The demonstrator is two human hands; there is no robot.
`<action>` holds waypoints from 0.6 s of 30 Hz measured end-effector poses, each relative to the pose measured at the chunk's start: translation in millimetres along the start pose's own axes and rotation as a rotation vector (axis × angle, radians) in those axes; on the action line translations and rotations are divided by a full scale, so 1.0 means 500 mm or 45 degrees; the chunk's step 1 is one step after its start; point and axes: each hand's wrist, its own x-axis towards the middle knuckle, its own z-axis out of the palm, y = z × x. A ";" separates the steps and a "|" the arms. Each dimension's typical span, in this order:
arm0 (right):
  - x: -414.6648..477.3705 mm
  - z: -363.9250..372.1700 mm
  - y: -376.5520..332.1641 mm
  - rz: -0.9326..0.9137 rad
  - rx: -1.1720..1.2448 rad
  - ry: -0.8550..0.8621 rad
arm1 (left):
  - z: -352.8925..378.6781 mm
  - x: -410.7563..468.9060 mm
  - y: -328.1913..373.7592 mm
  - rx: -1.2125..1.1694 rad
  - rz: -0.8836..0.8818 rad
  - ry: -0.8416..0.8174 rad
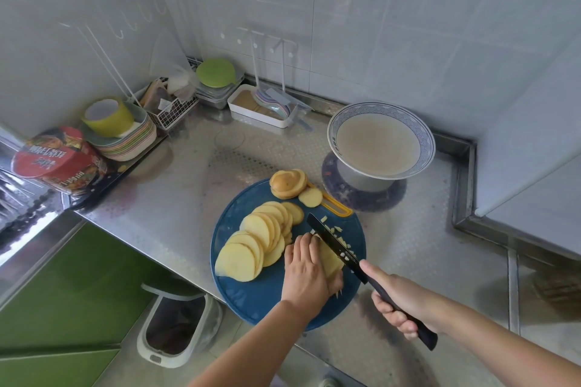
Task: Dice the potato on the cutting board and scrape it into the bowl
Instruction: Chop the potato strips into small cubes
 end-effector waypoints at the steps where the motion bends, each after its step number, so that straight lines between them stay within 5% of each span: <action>1: 0.002 0.000 0.001 -0.001 -0.003 0.002 | 0.001 0.001 0.001 -0.002 0.003 -0.005; 18: 0.008 -0.004 -0.008 0.048 -0.080 0.012 | 0.001 0.004 0.000 0.007 0.015 -0.026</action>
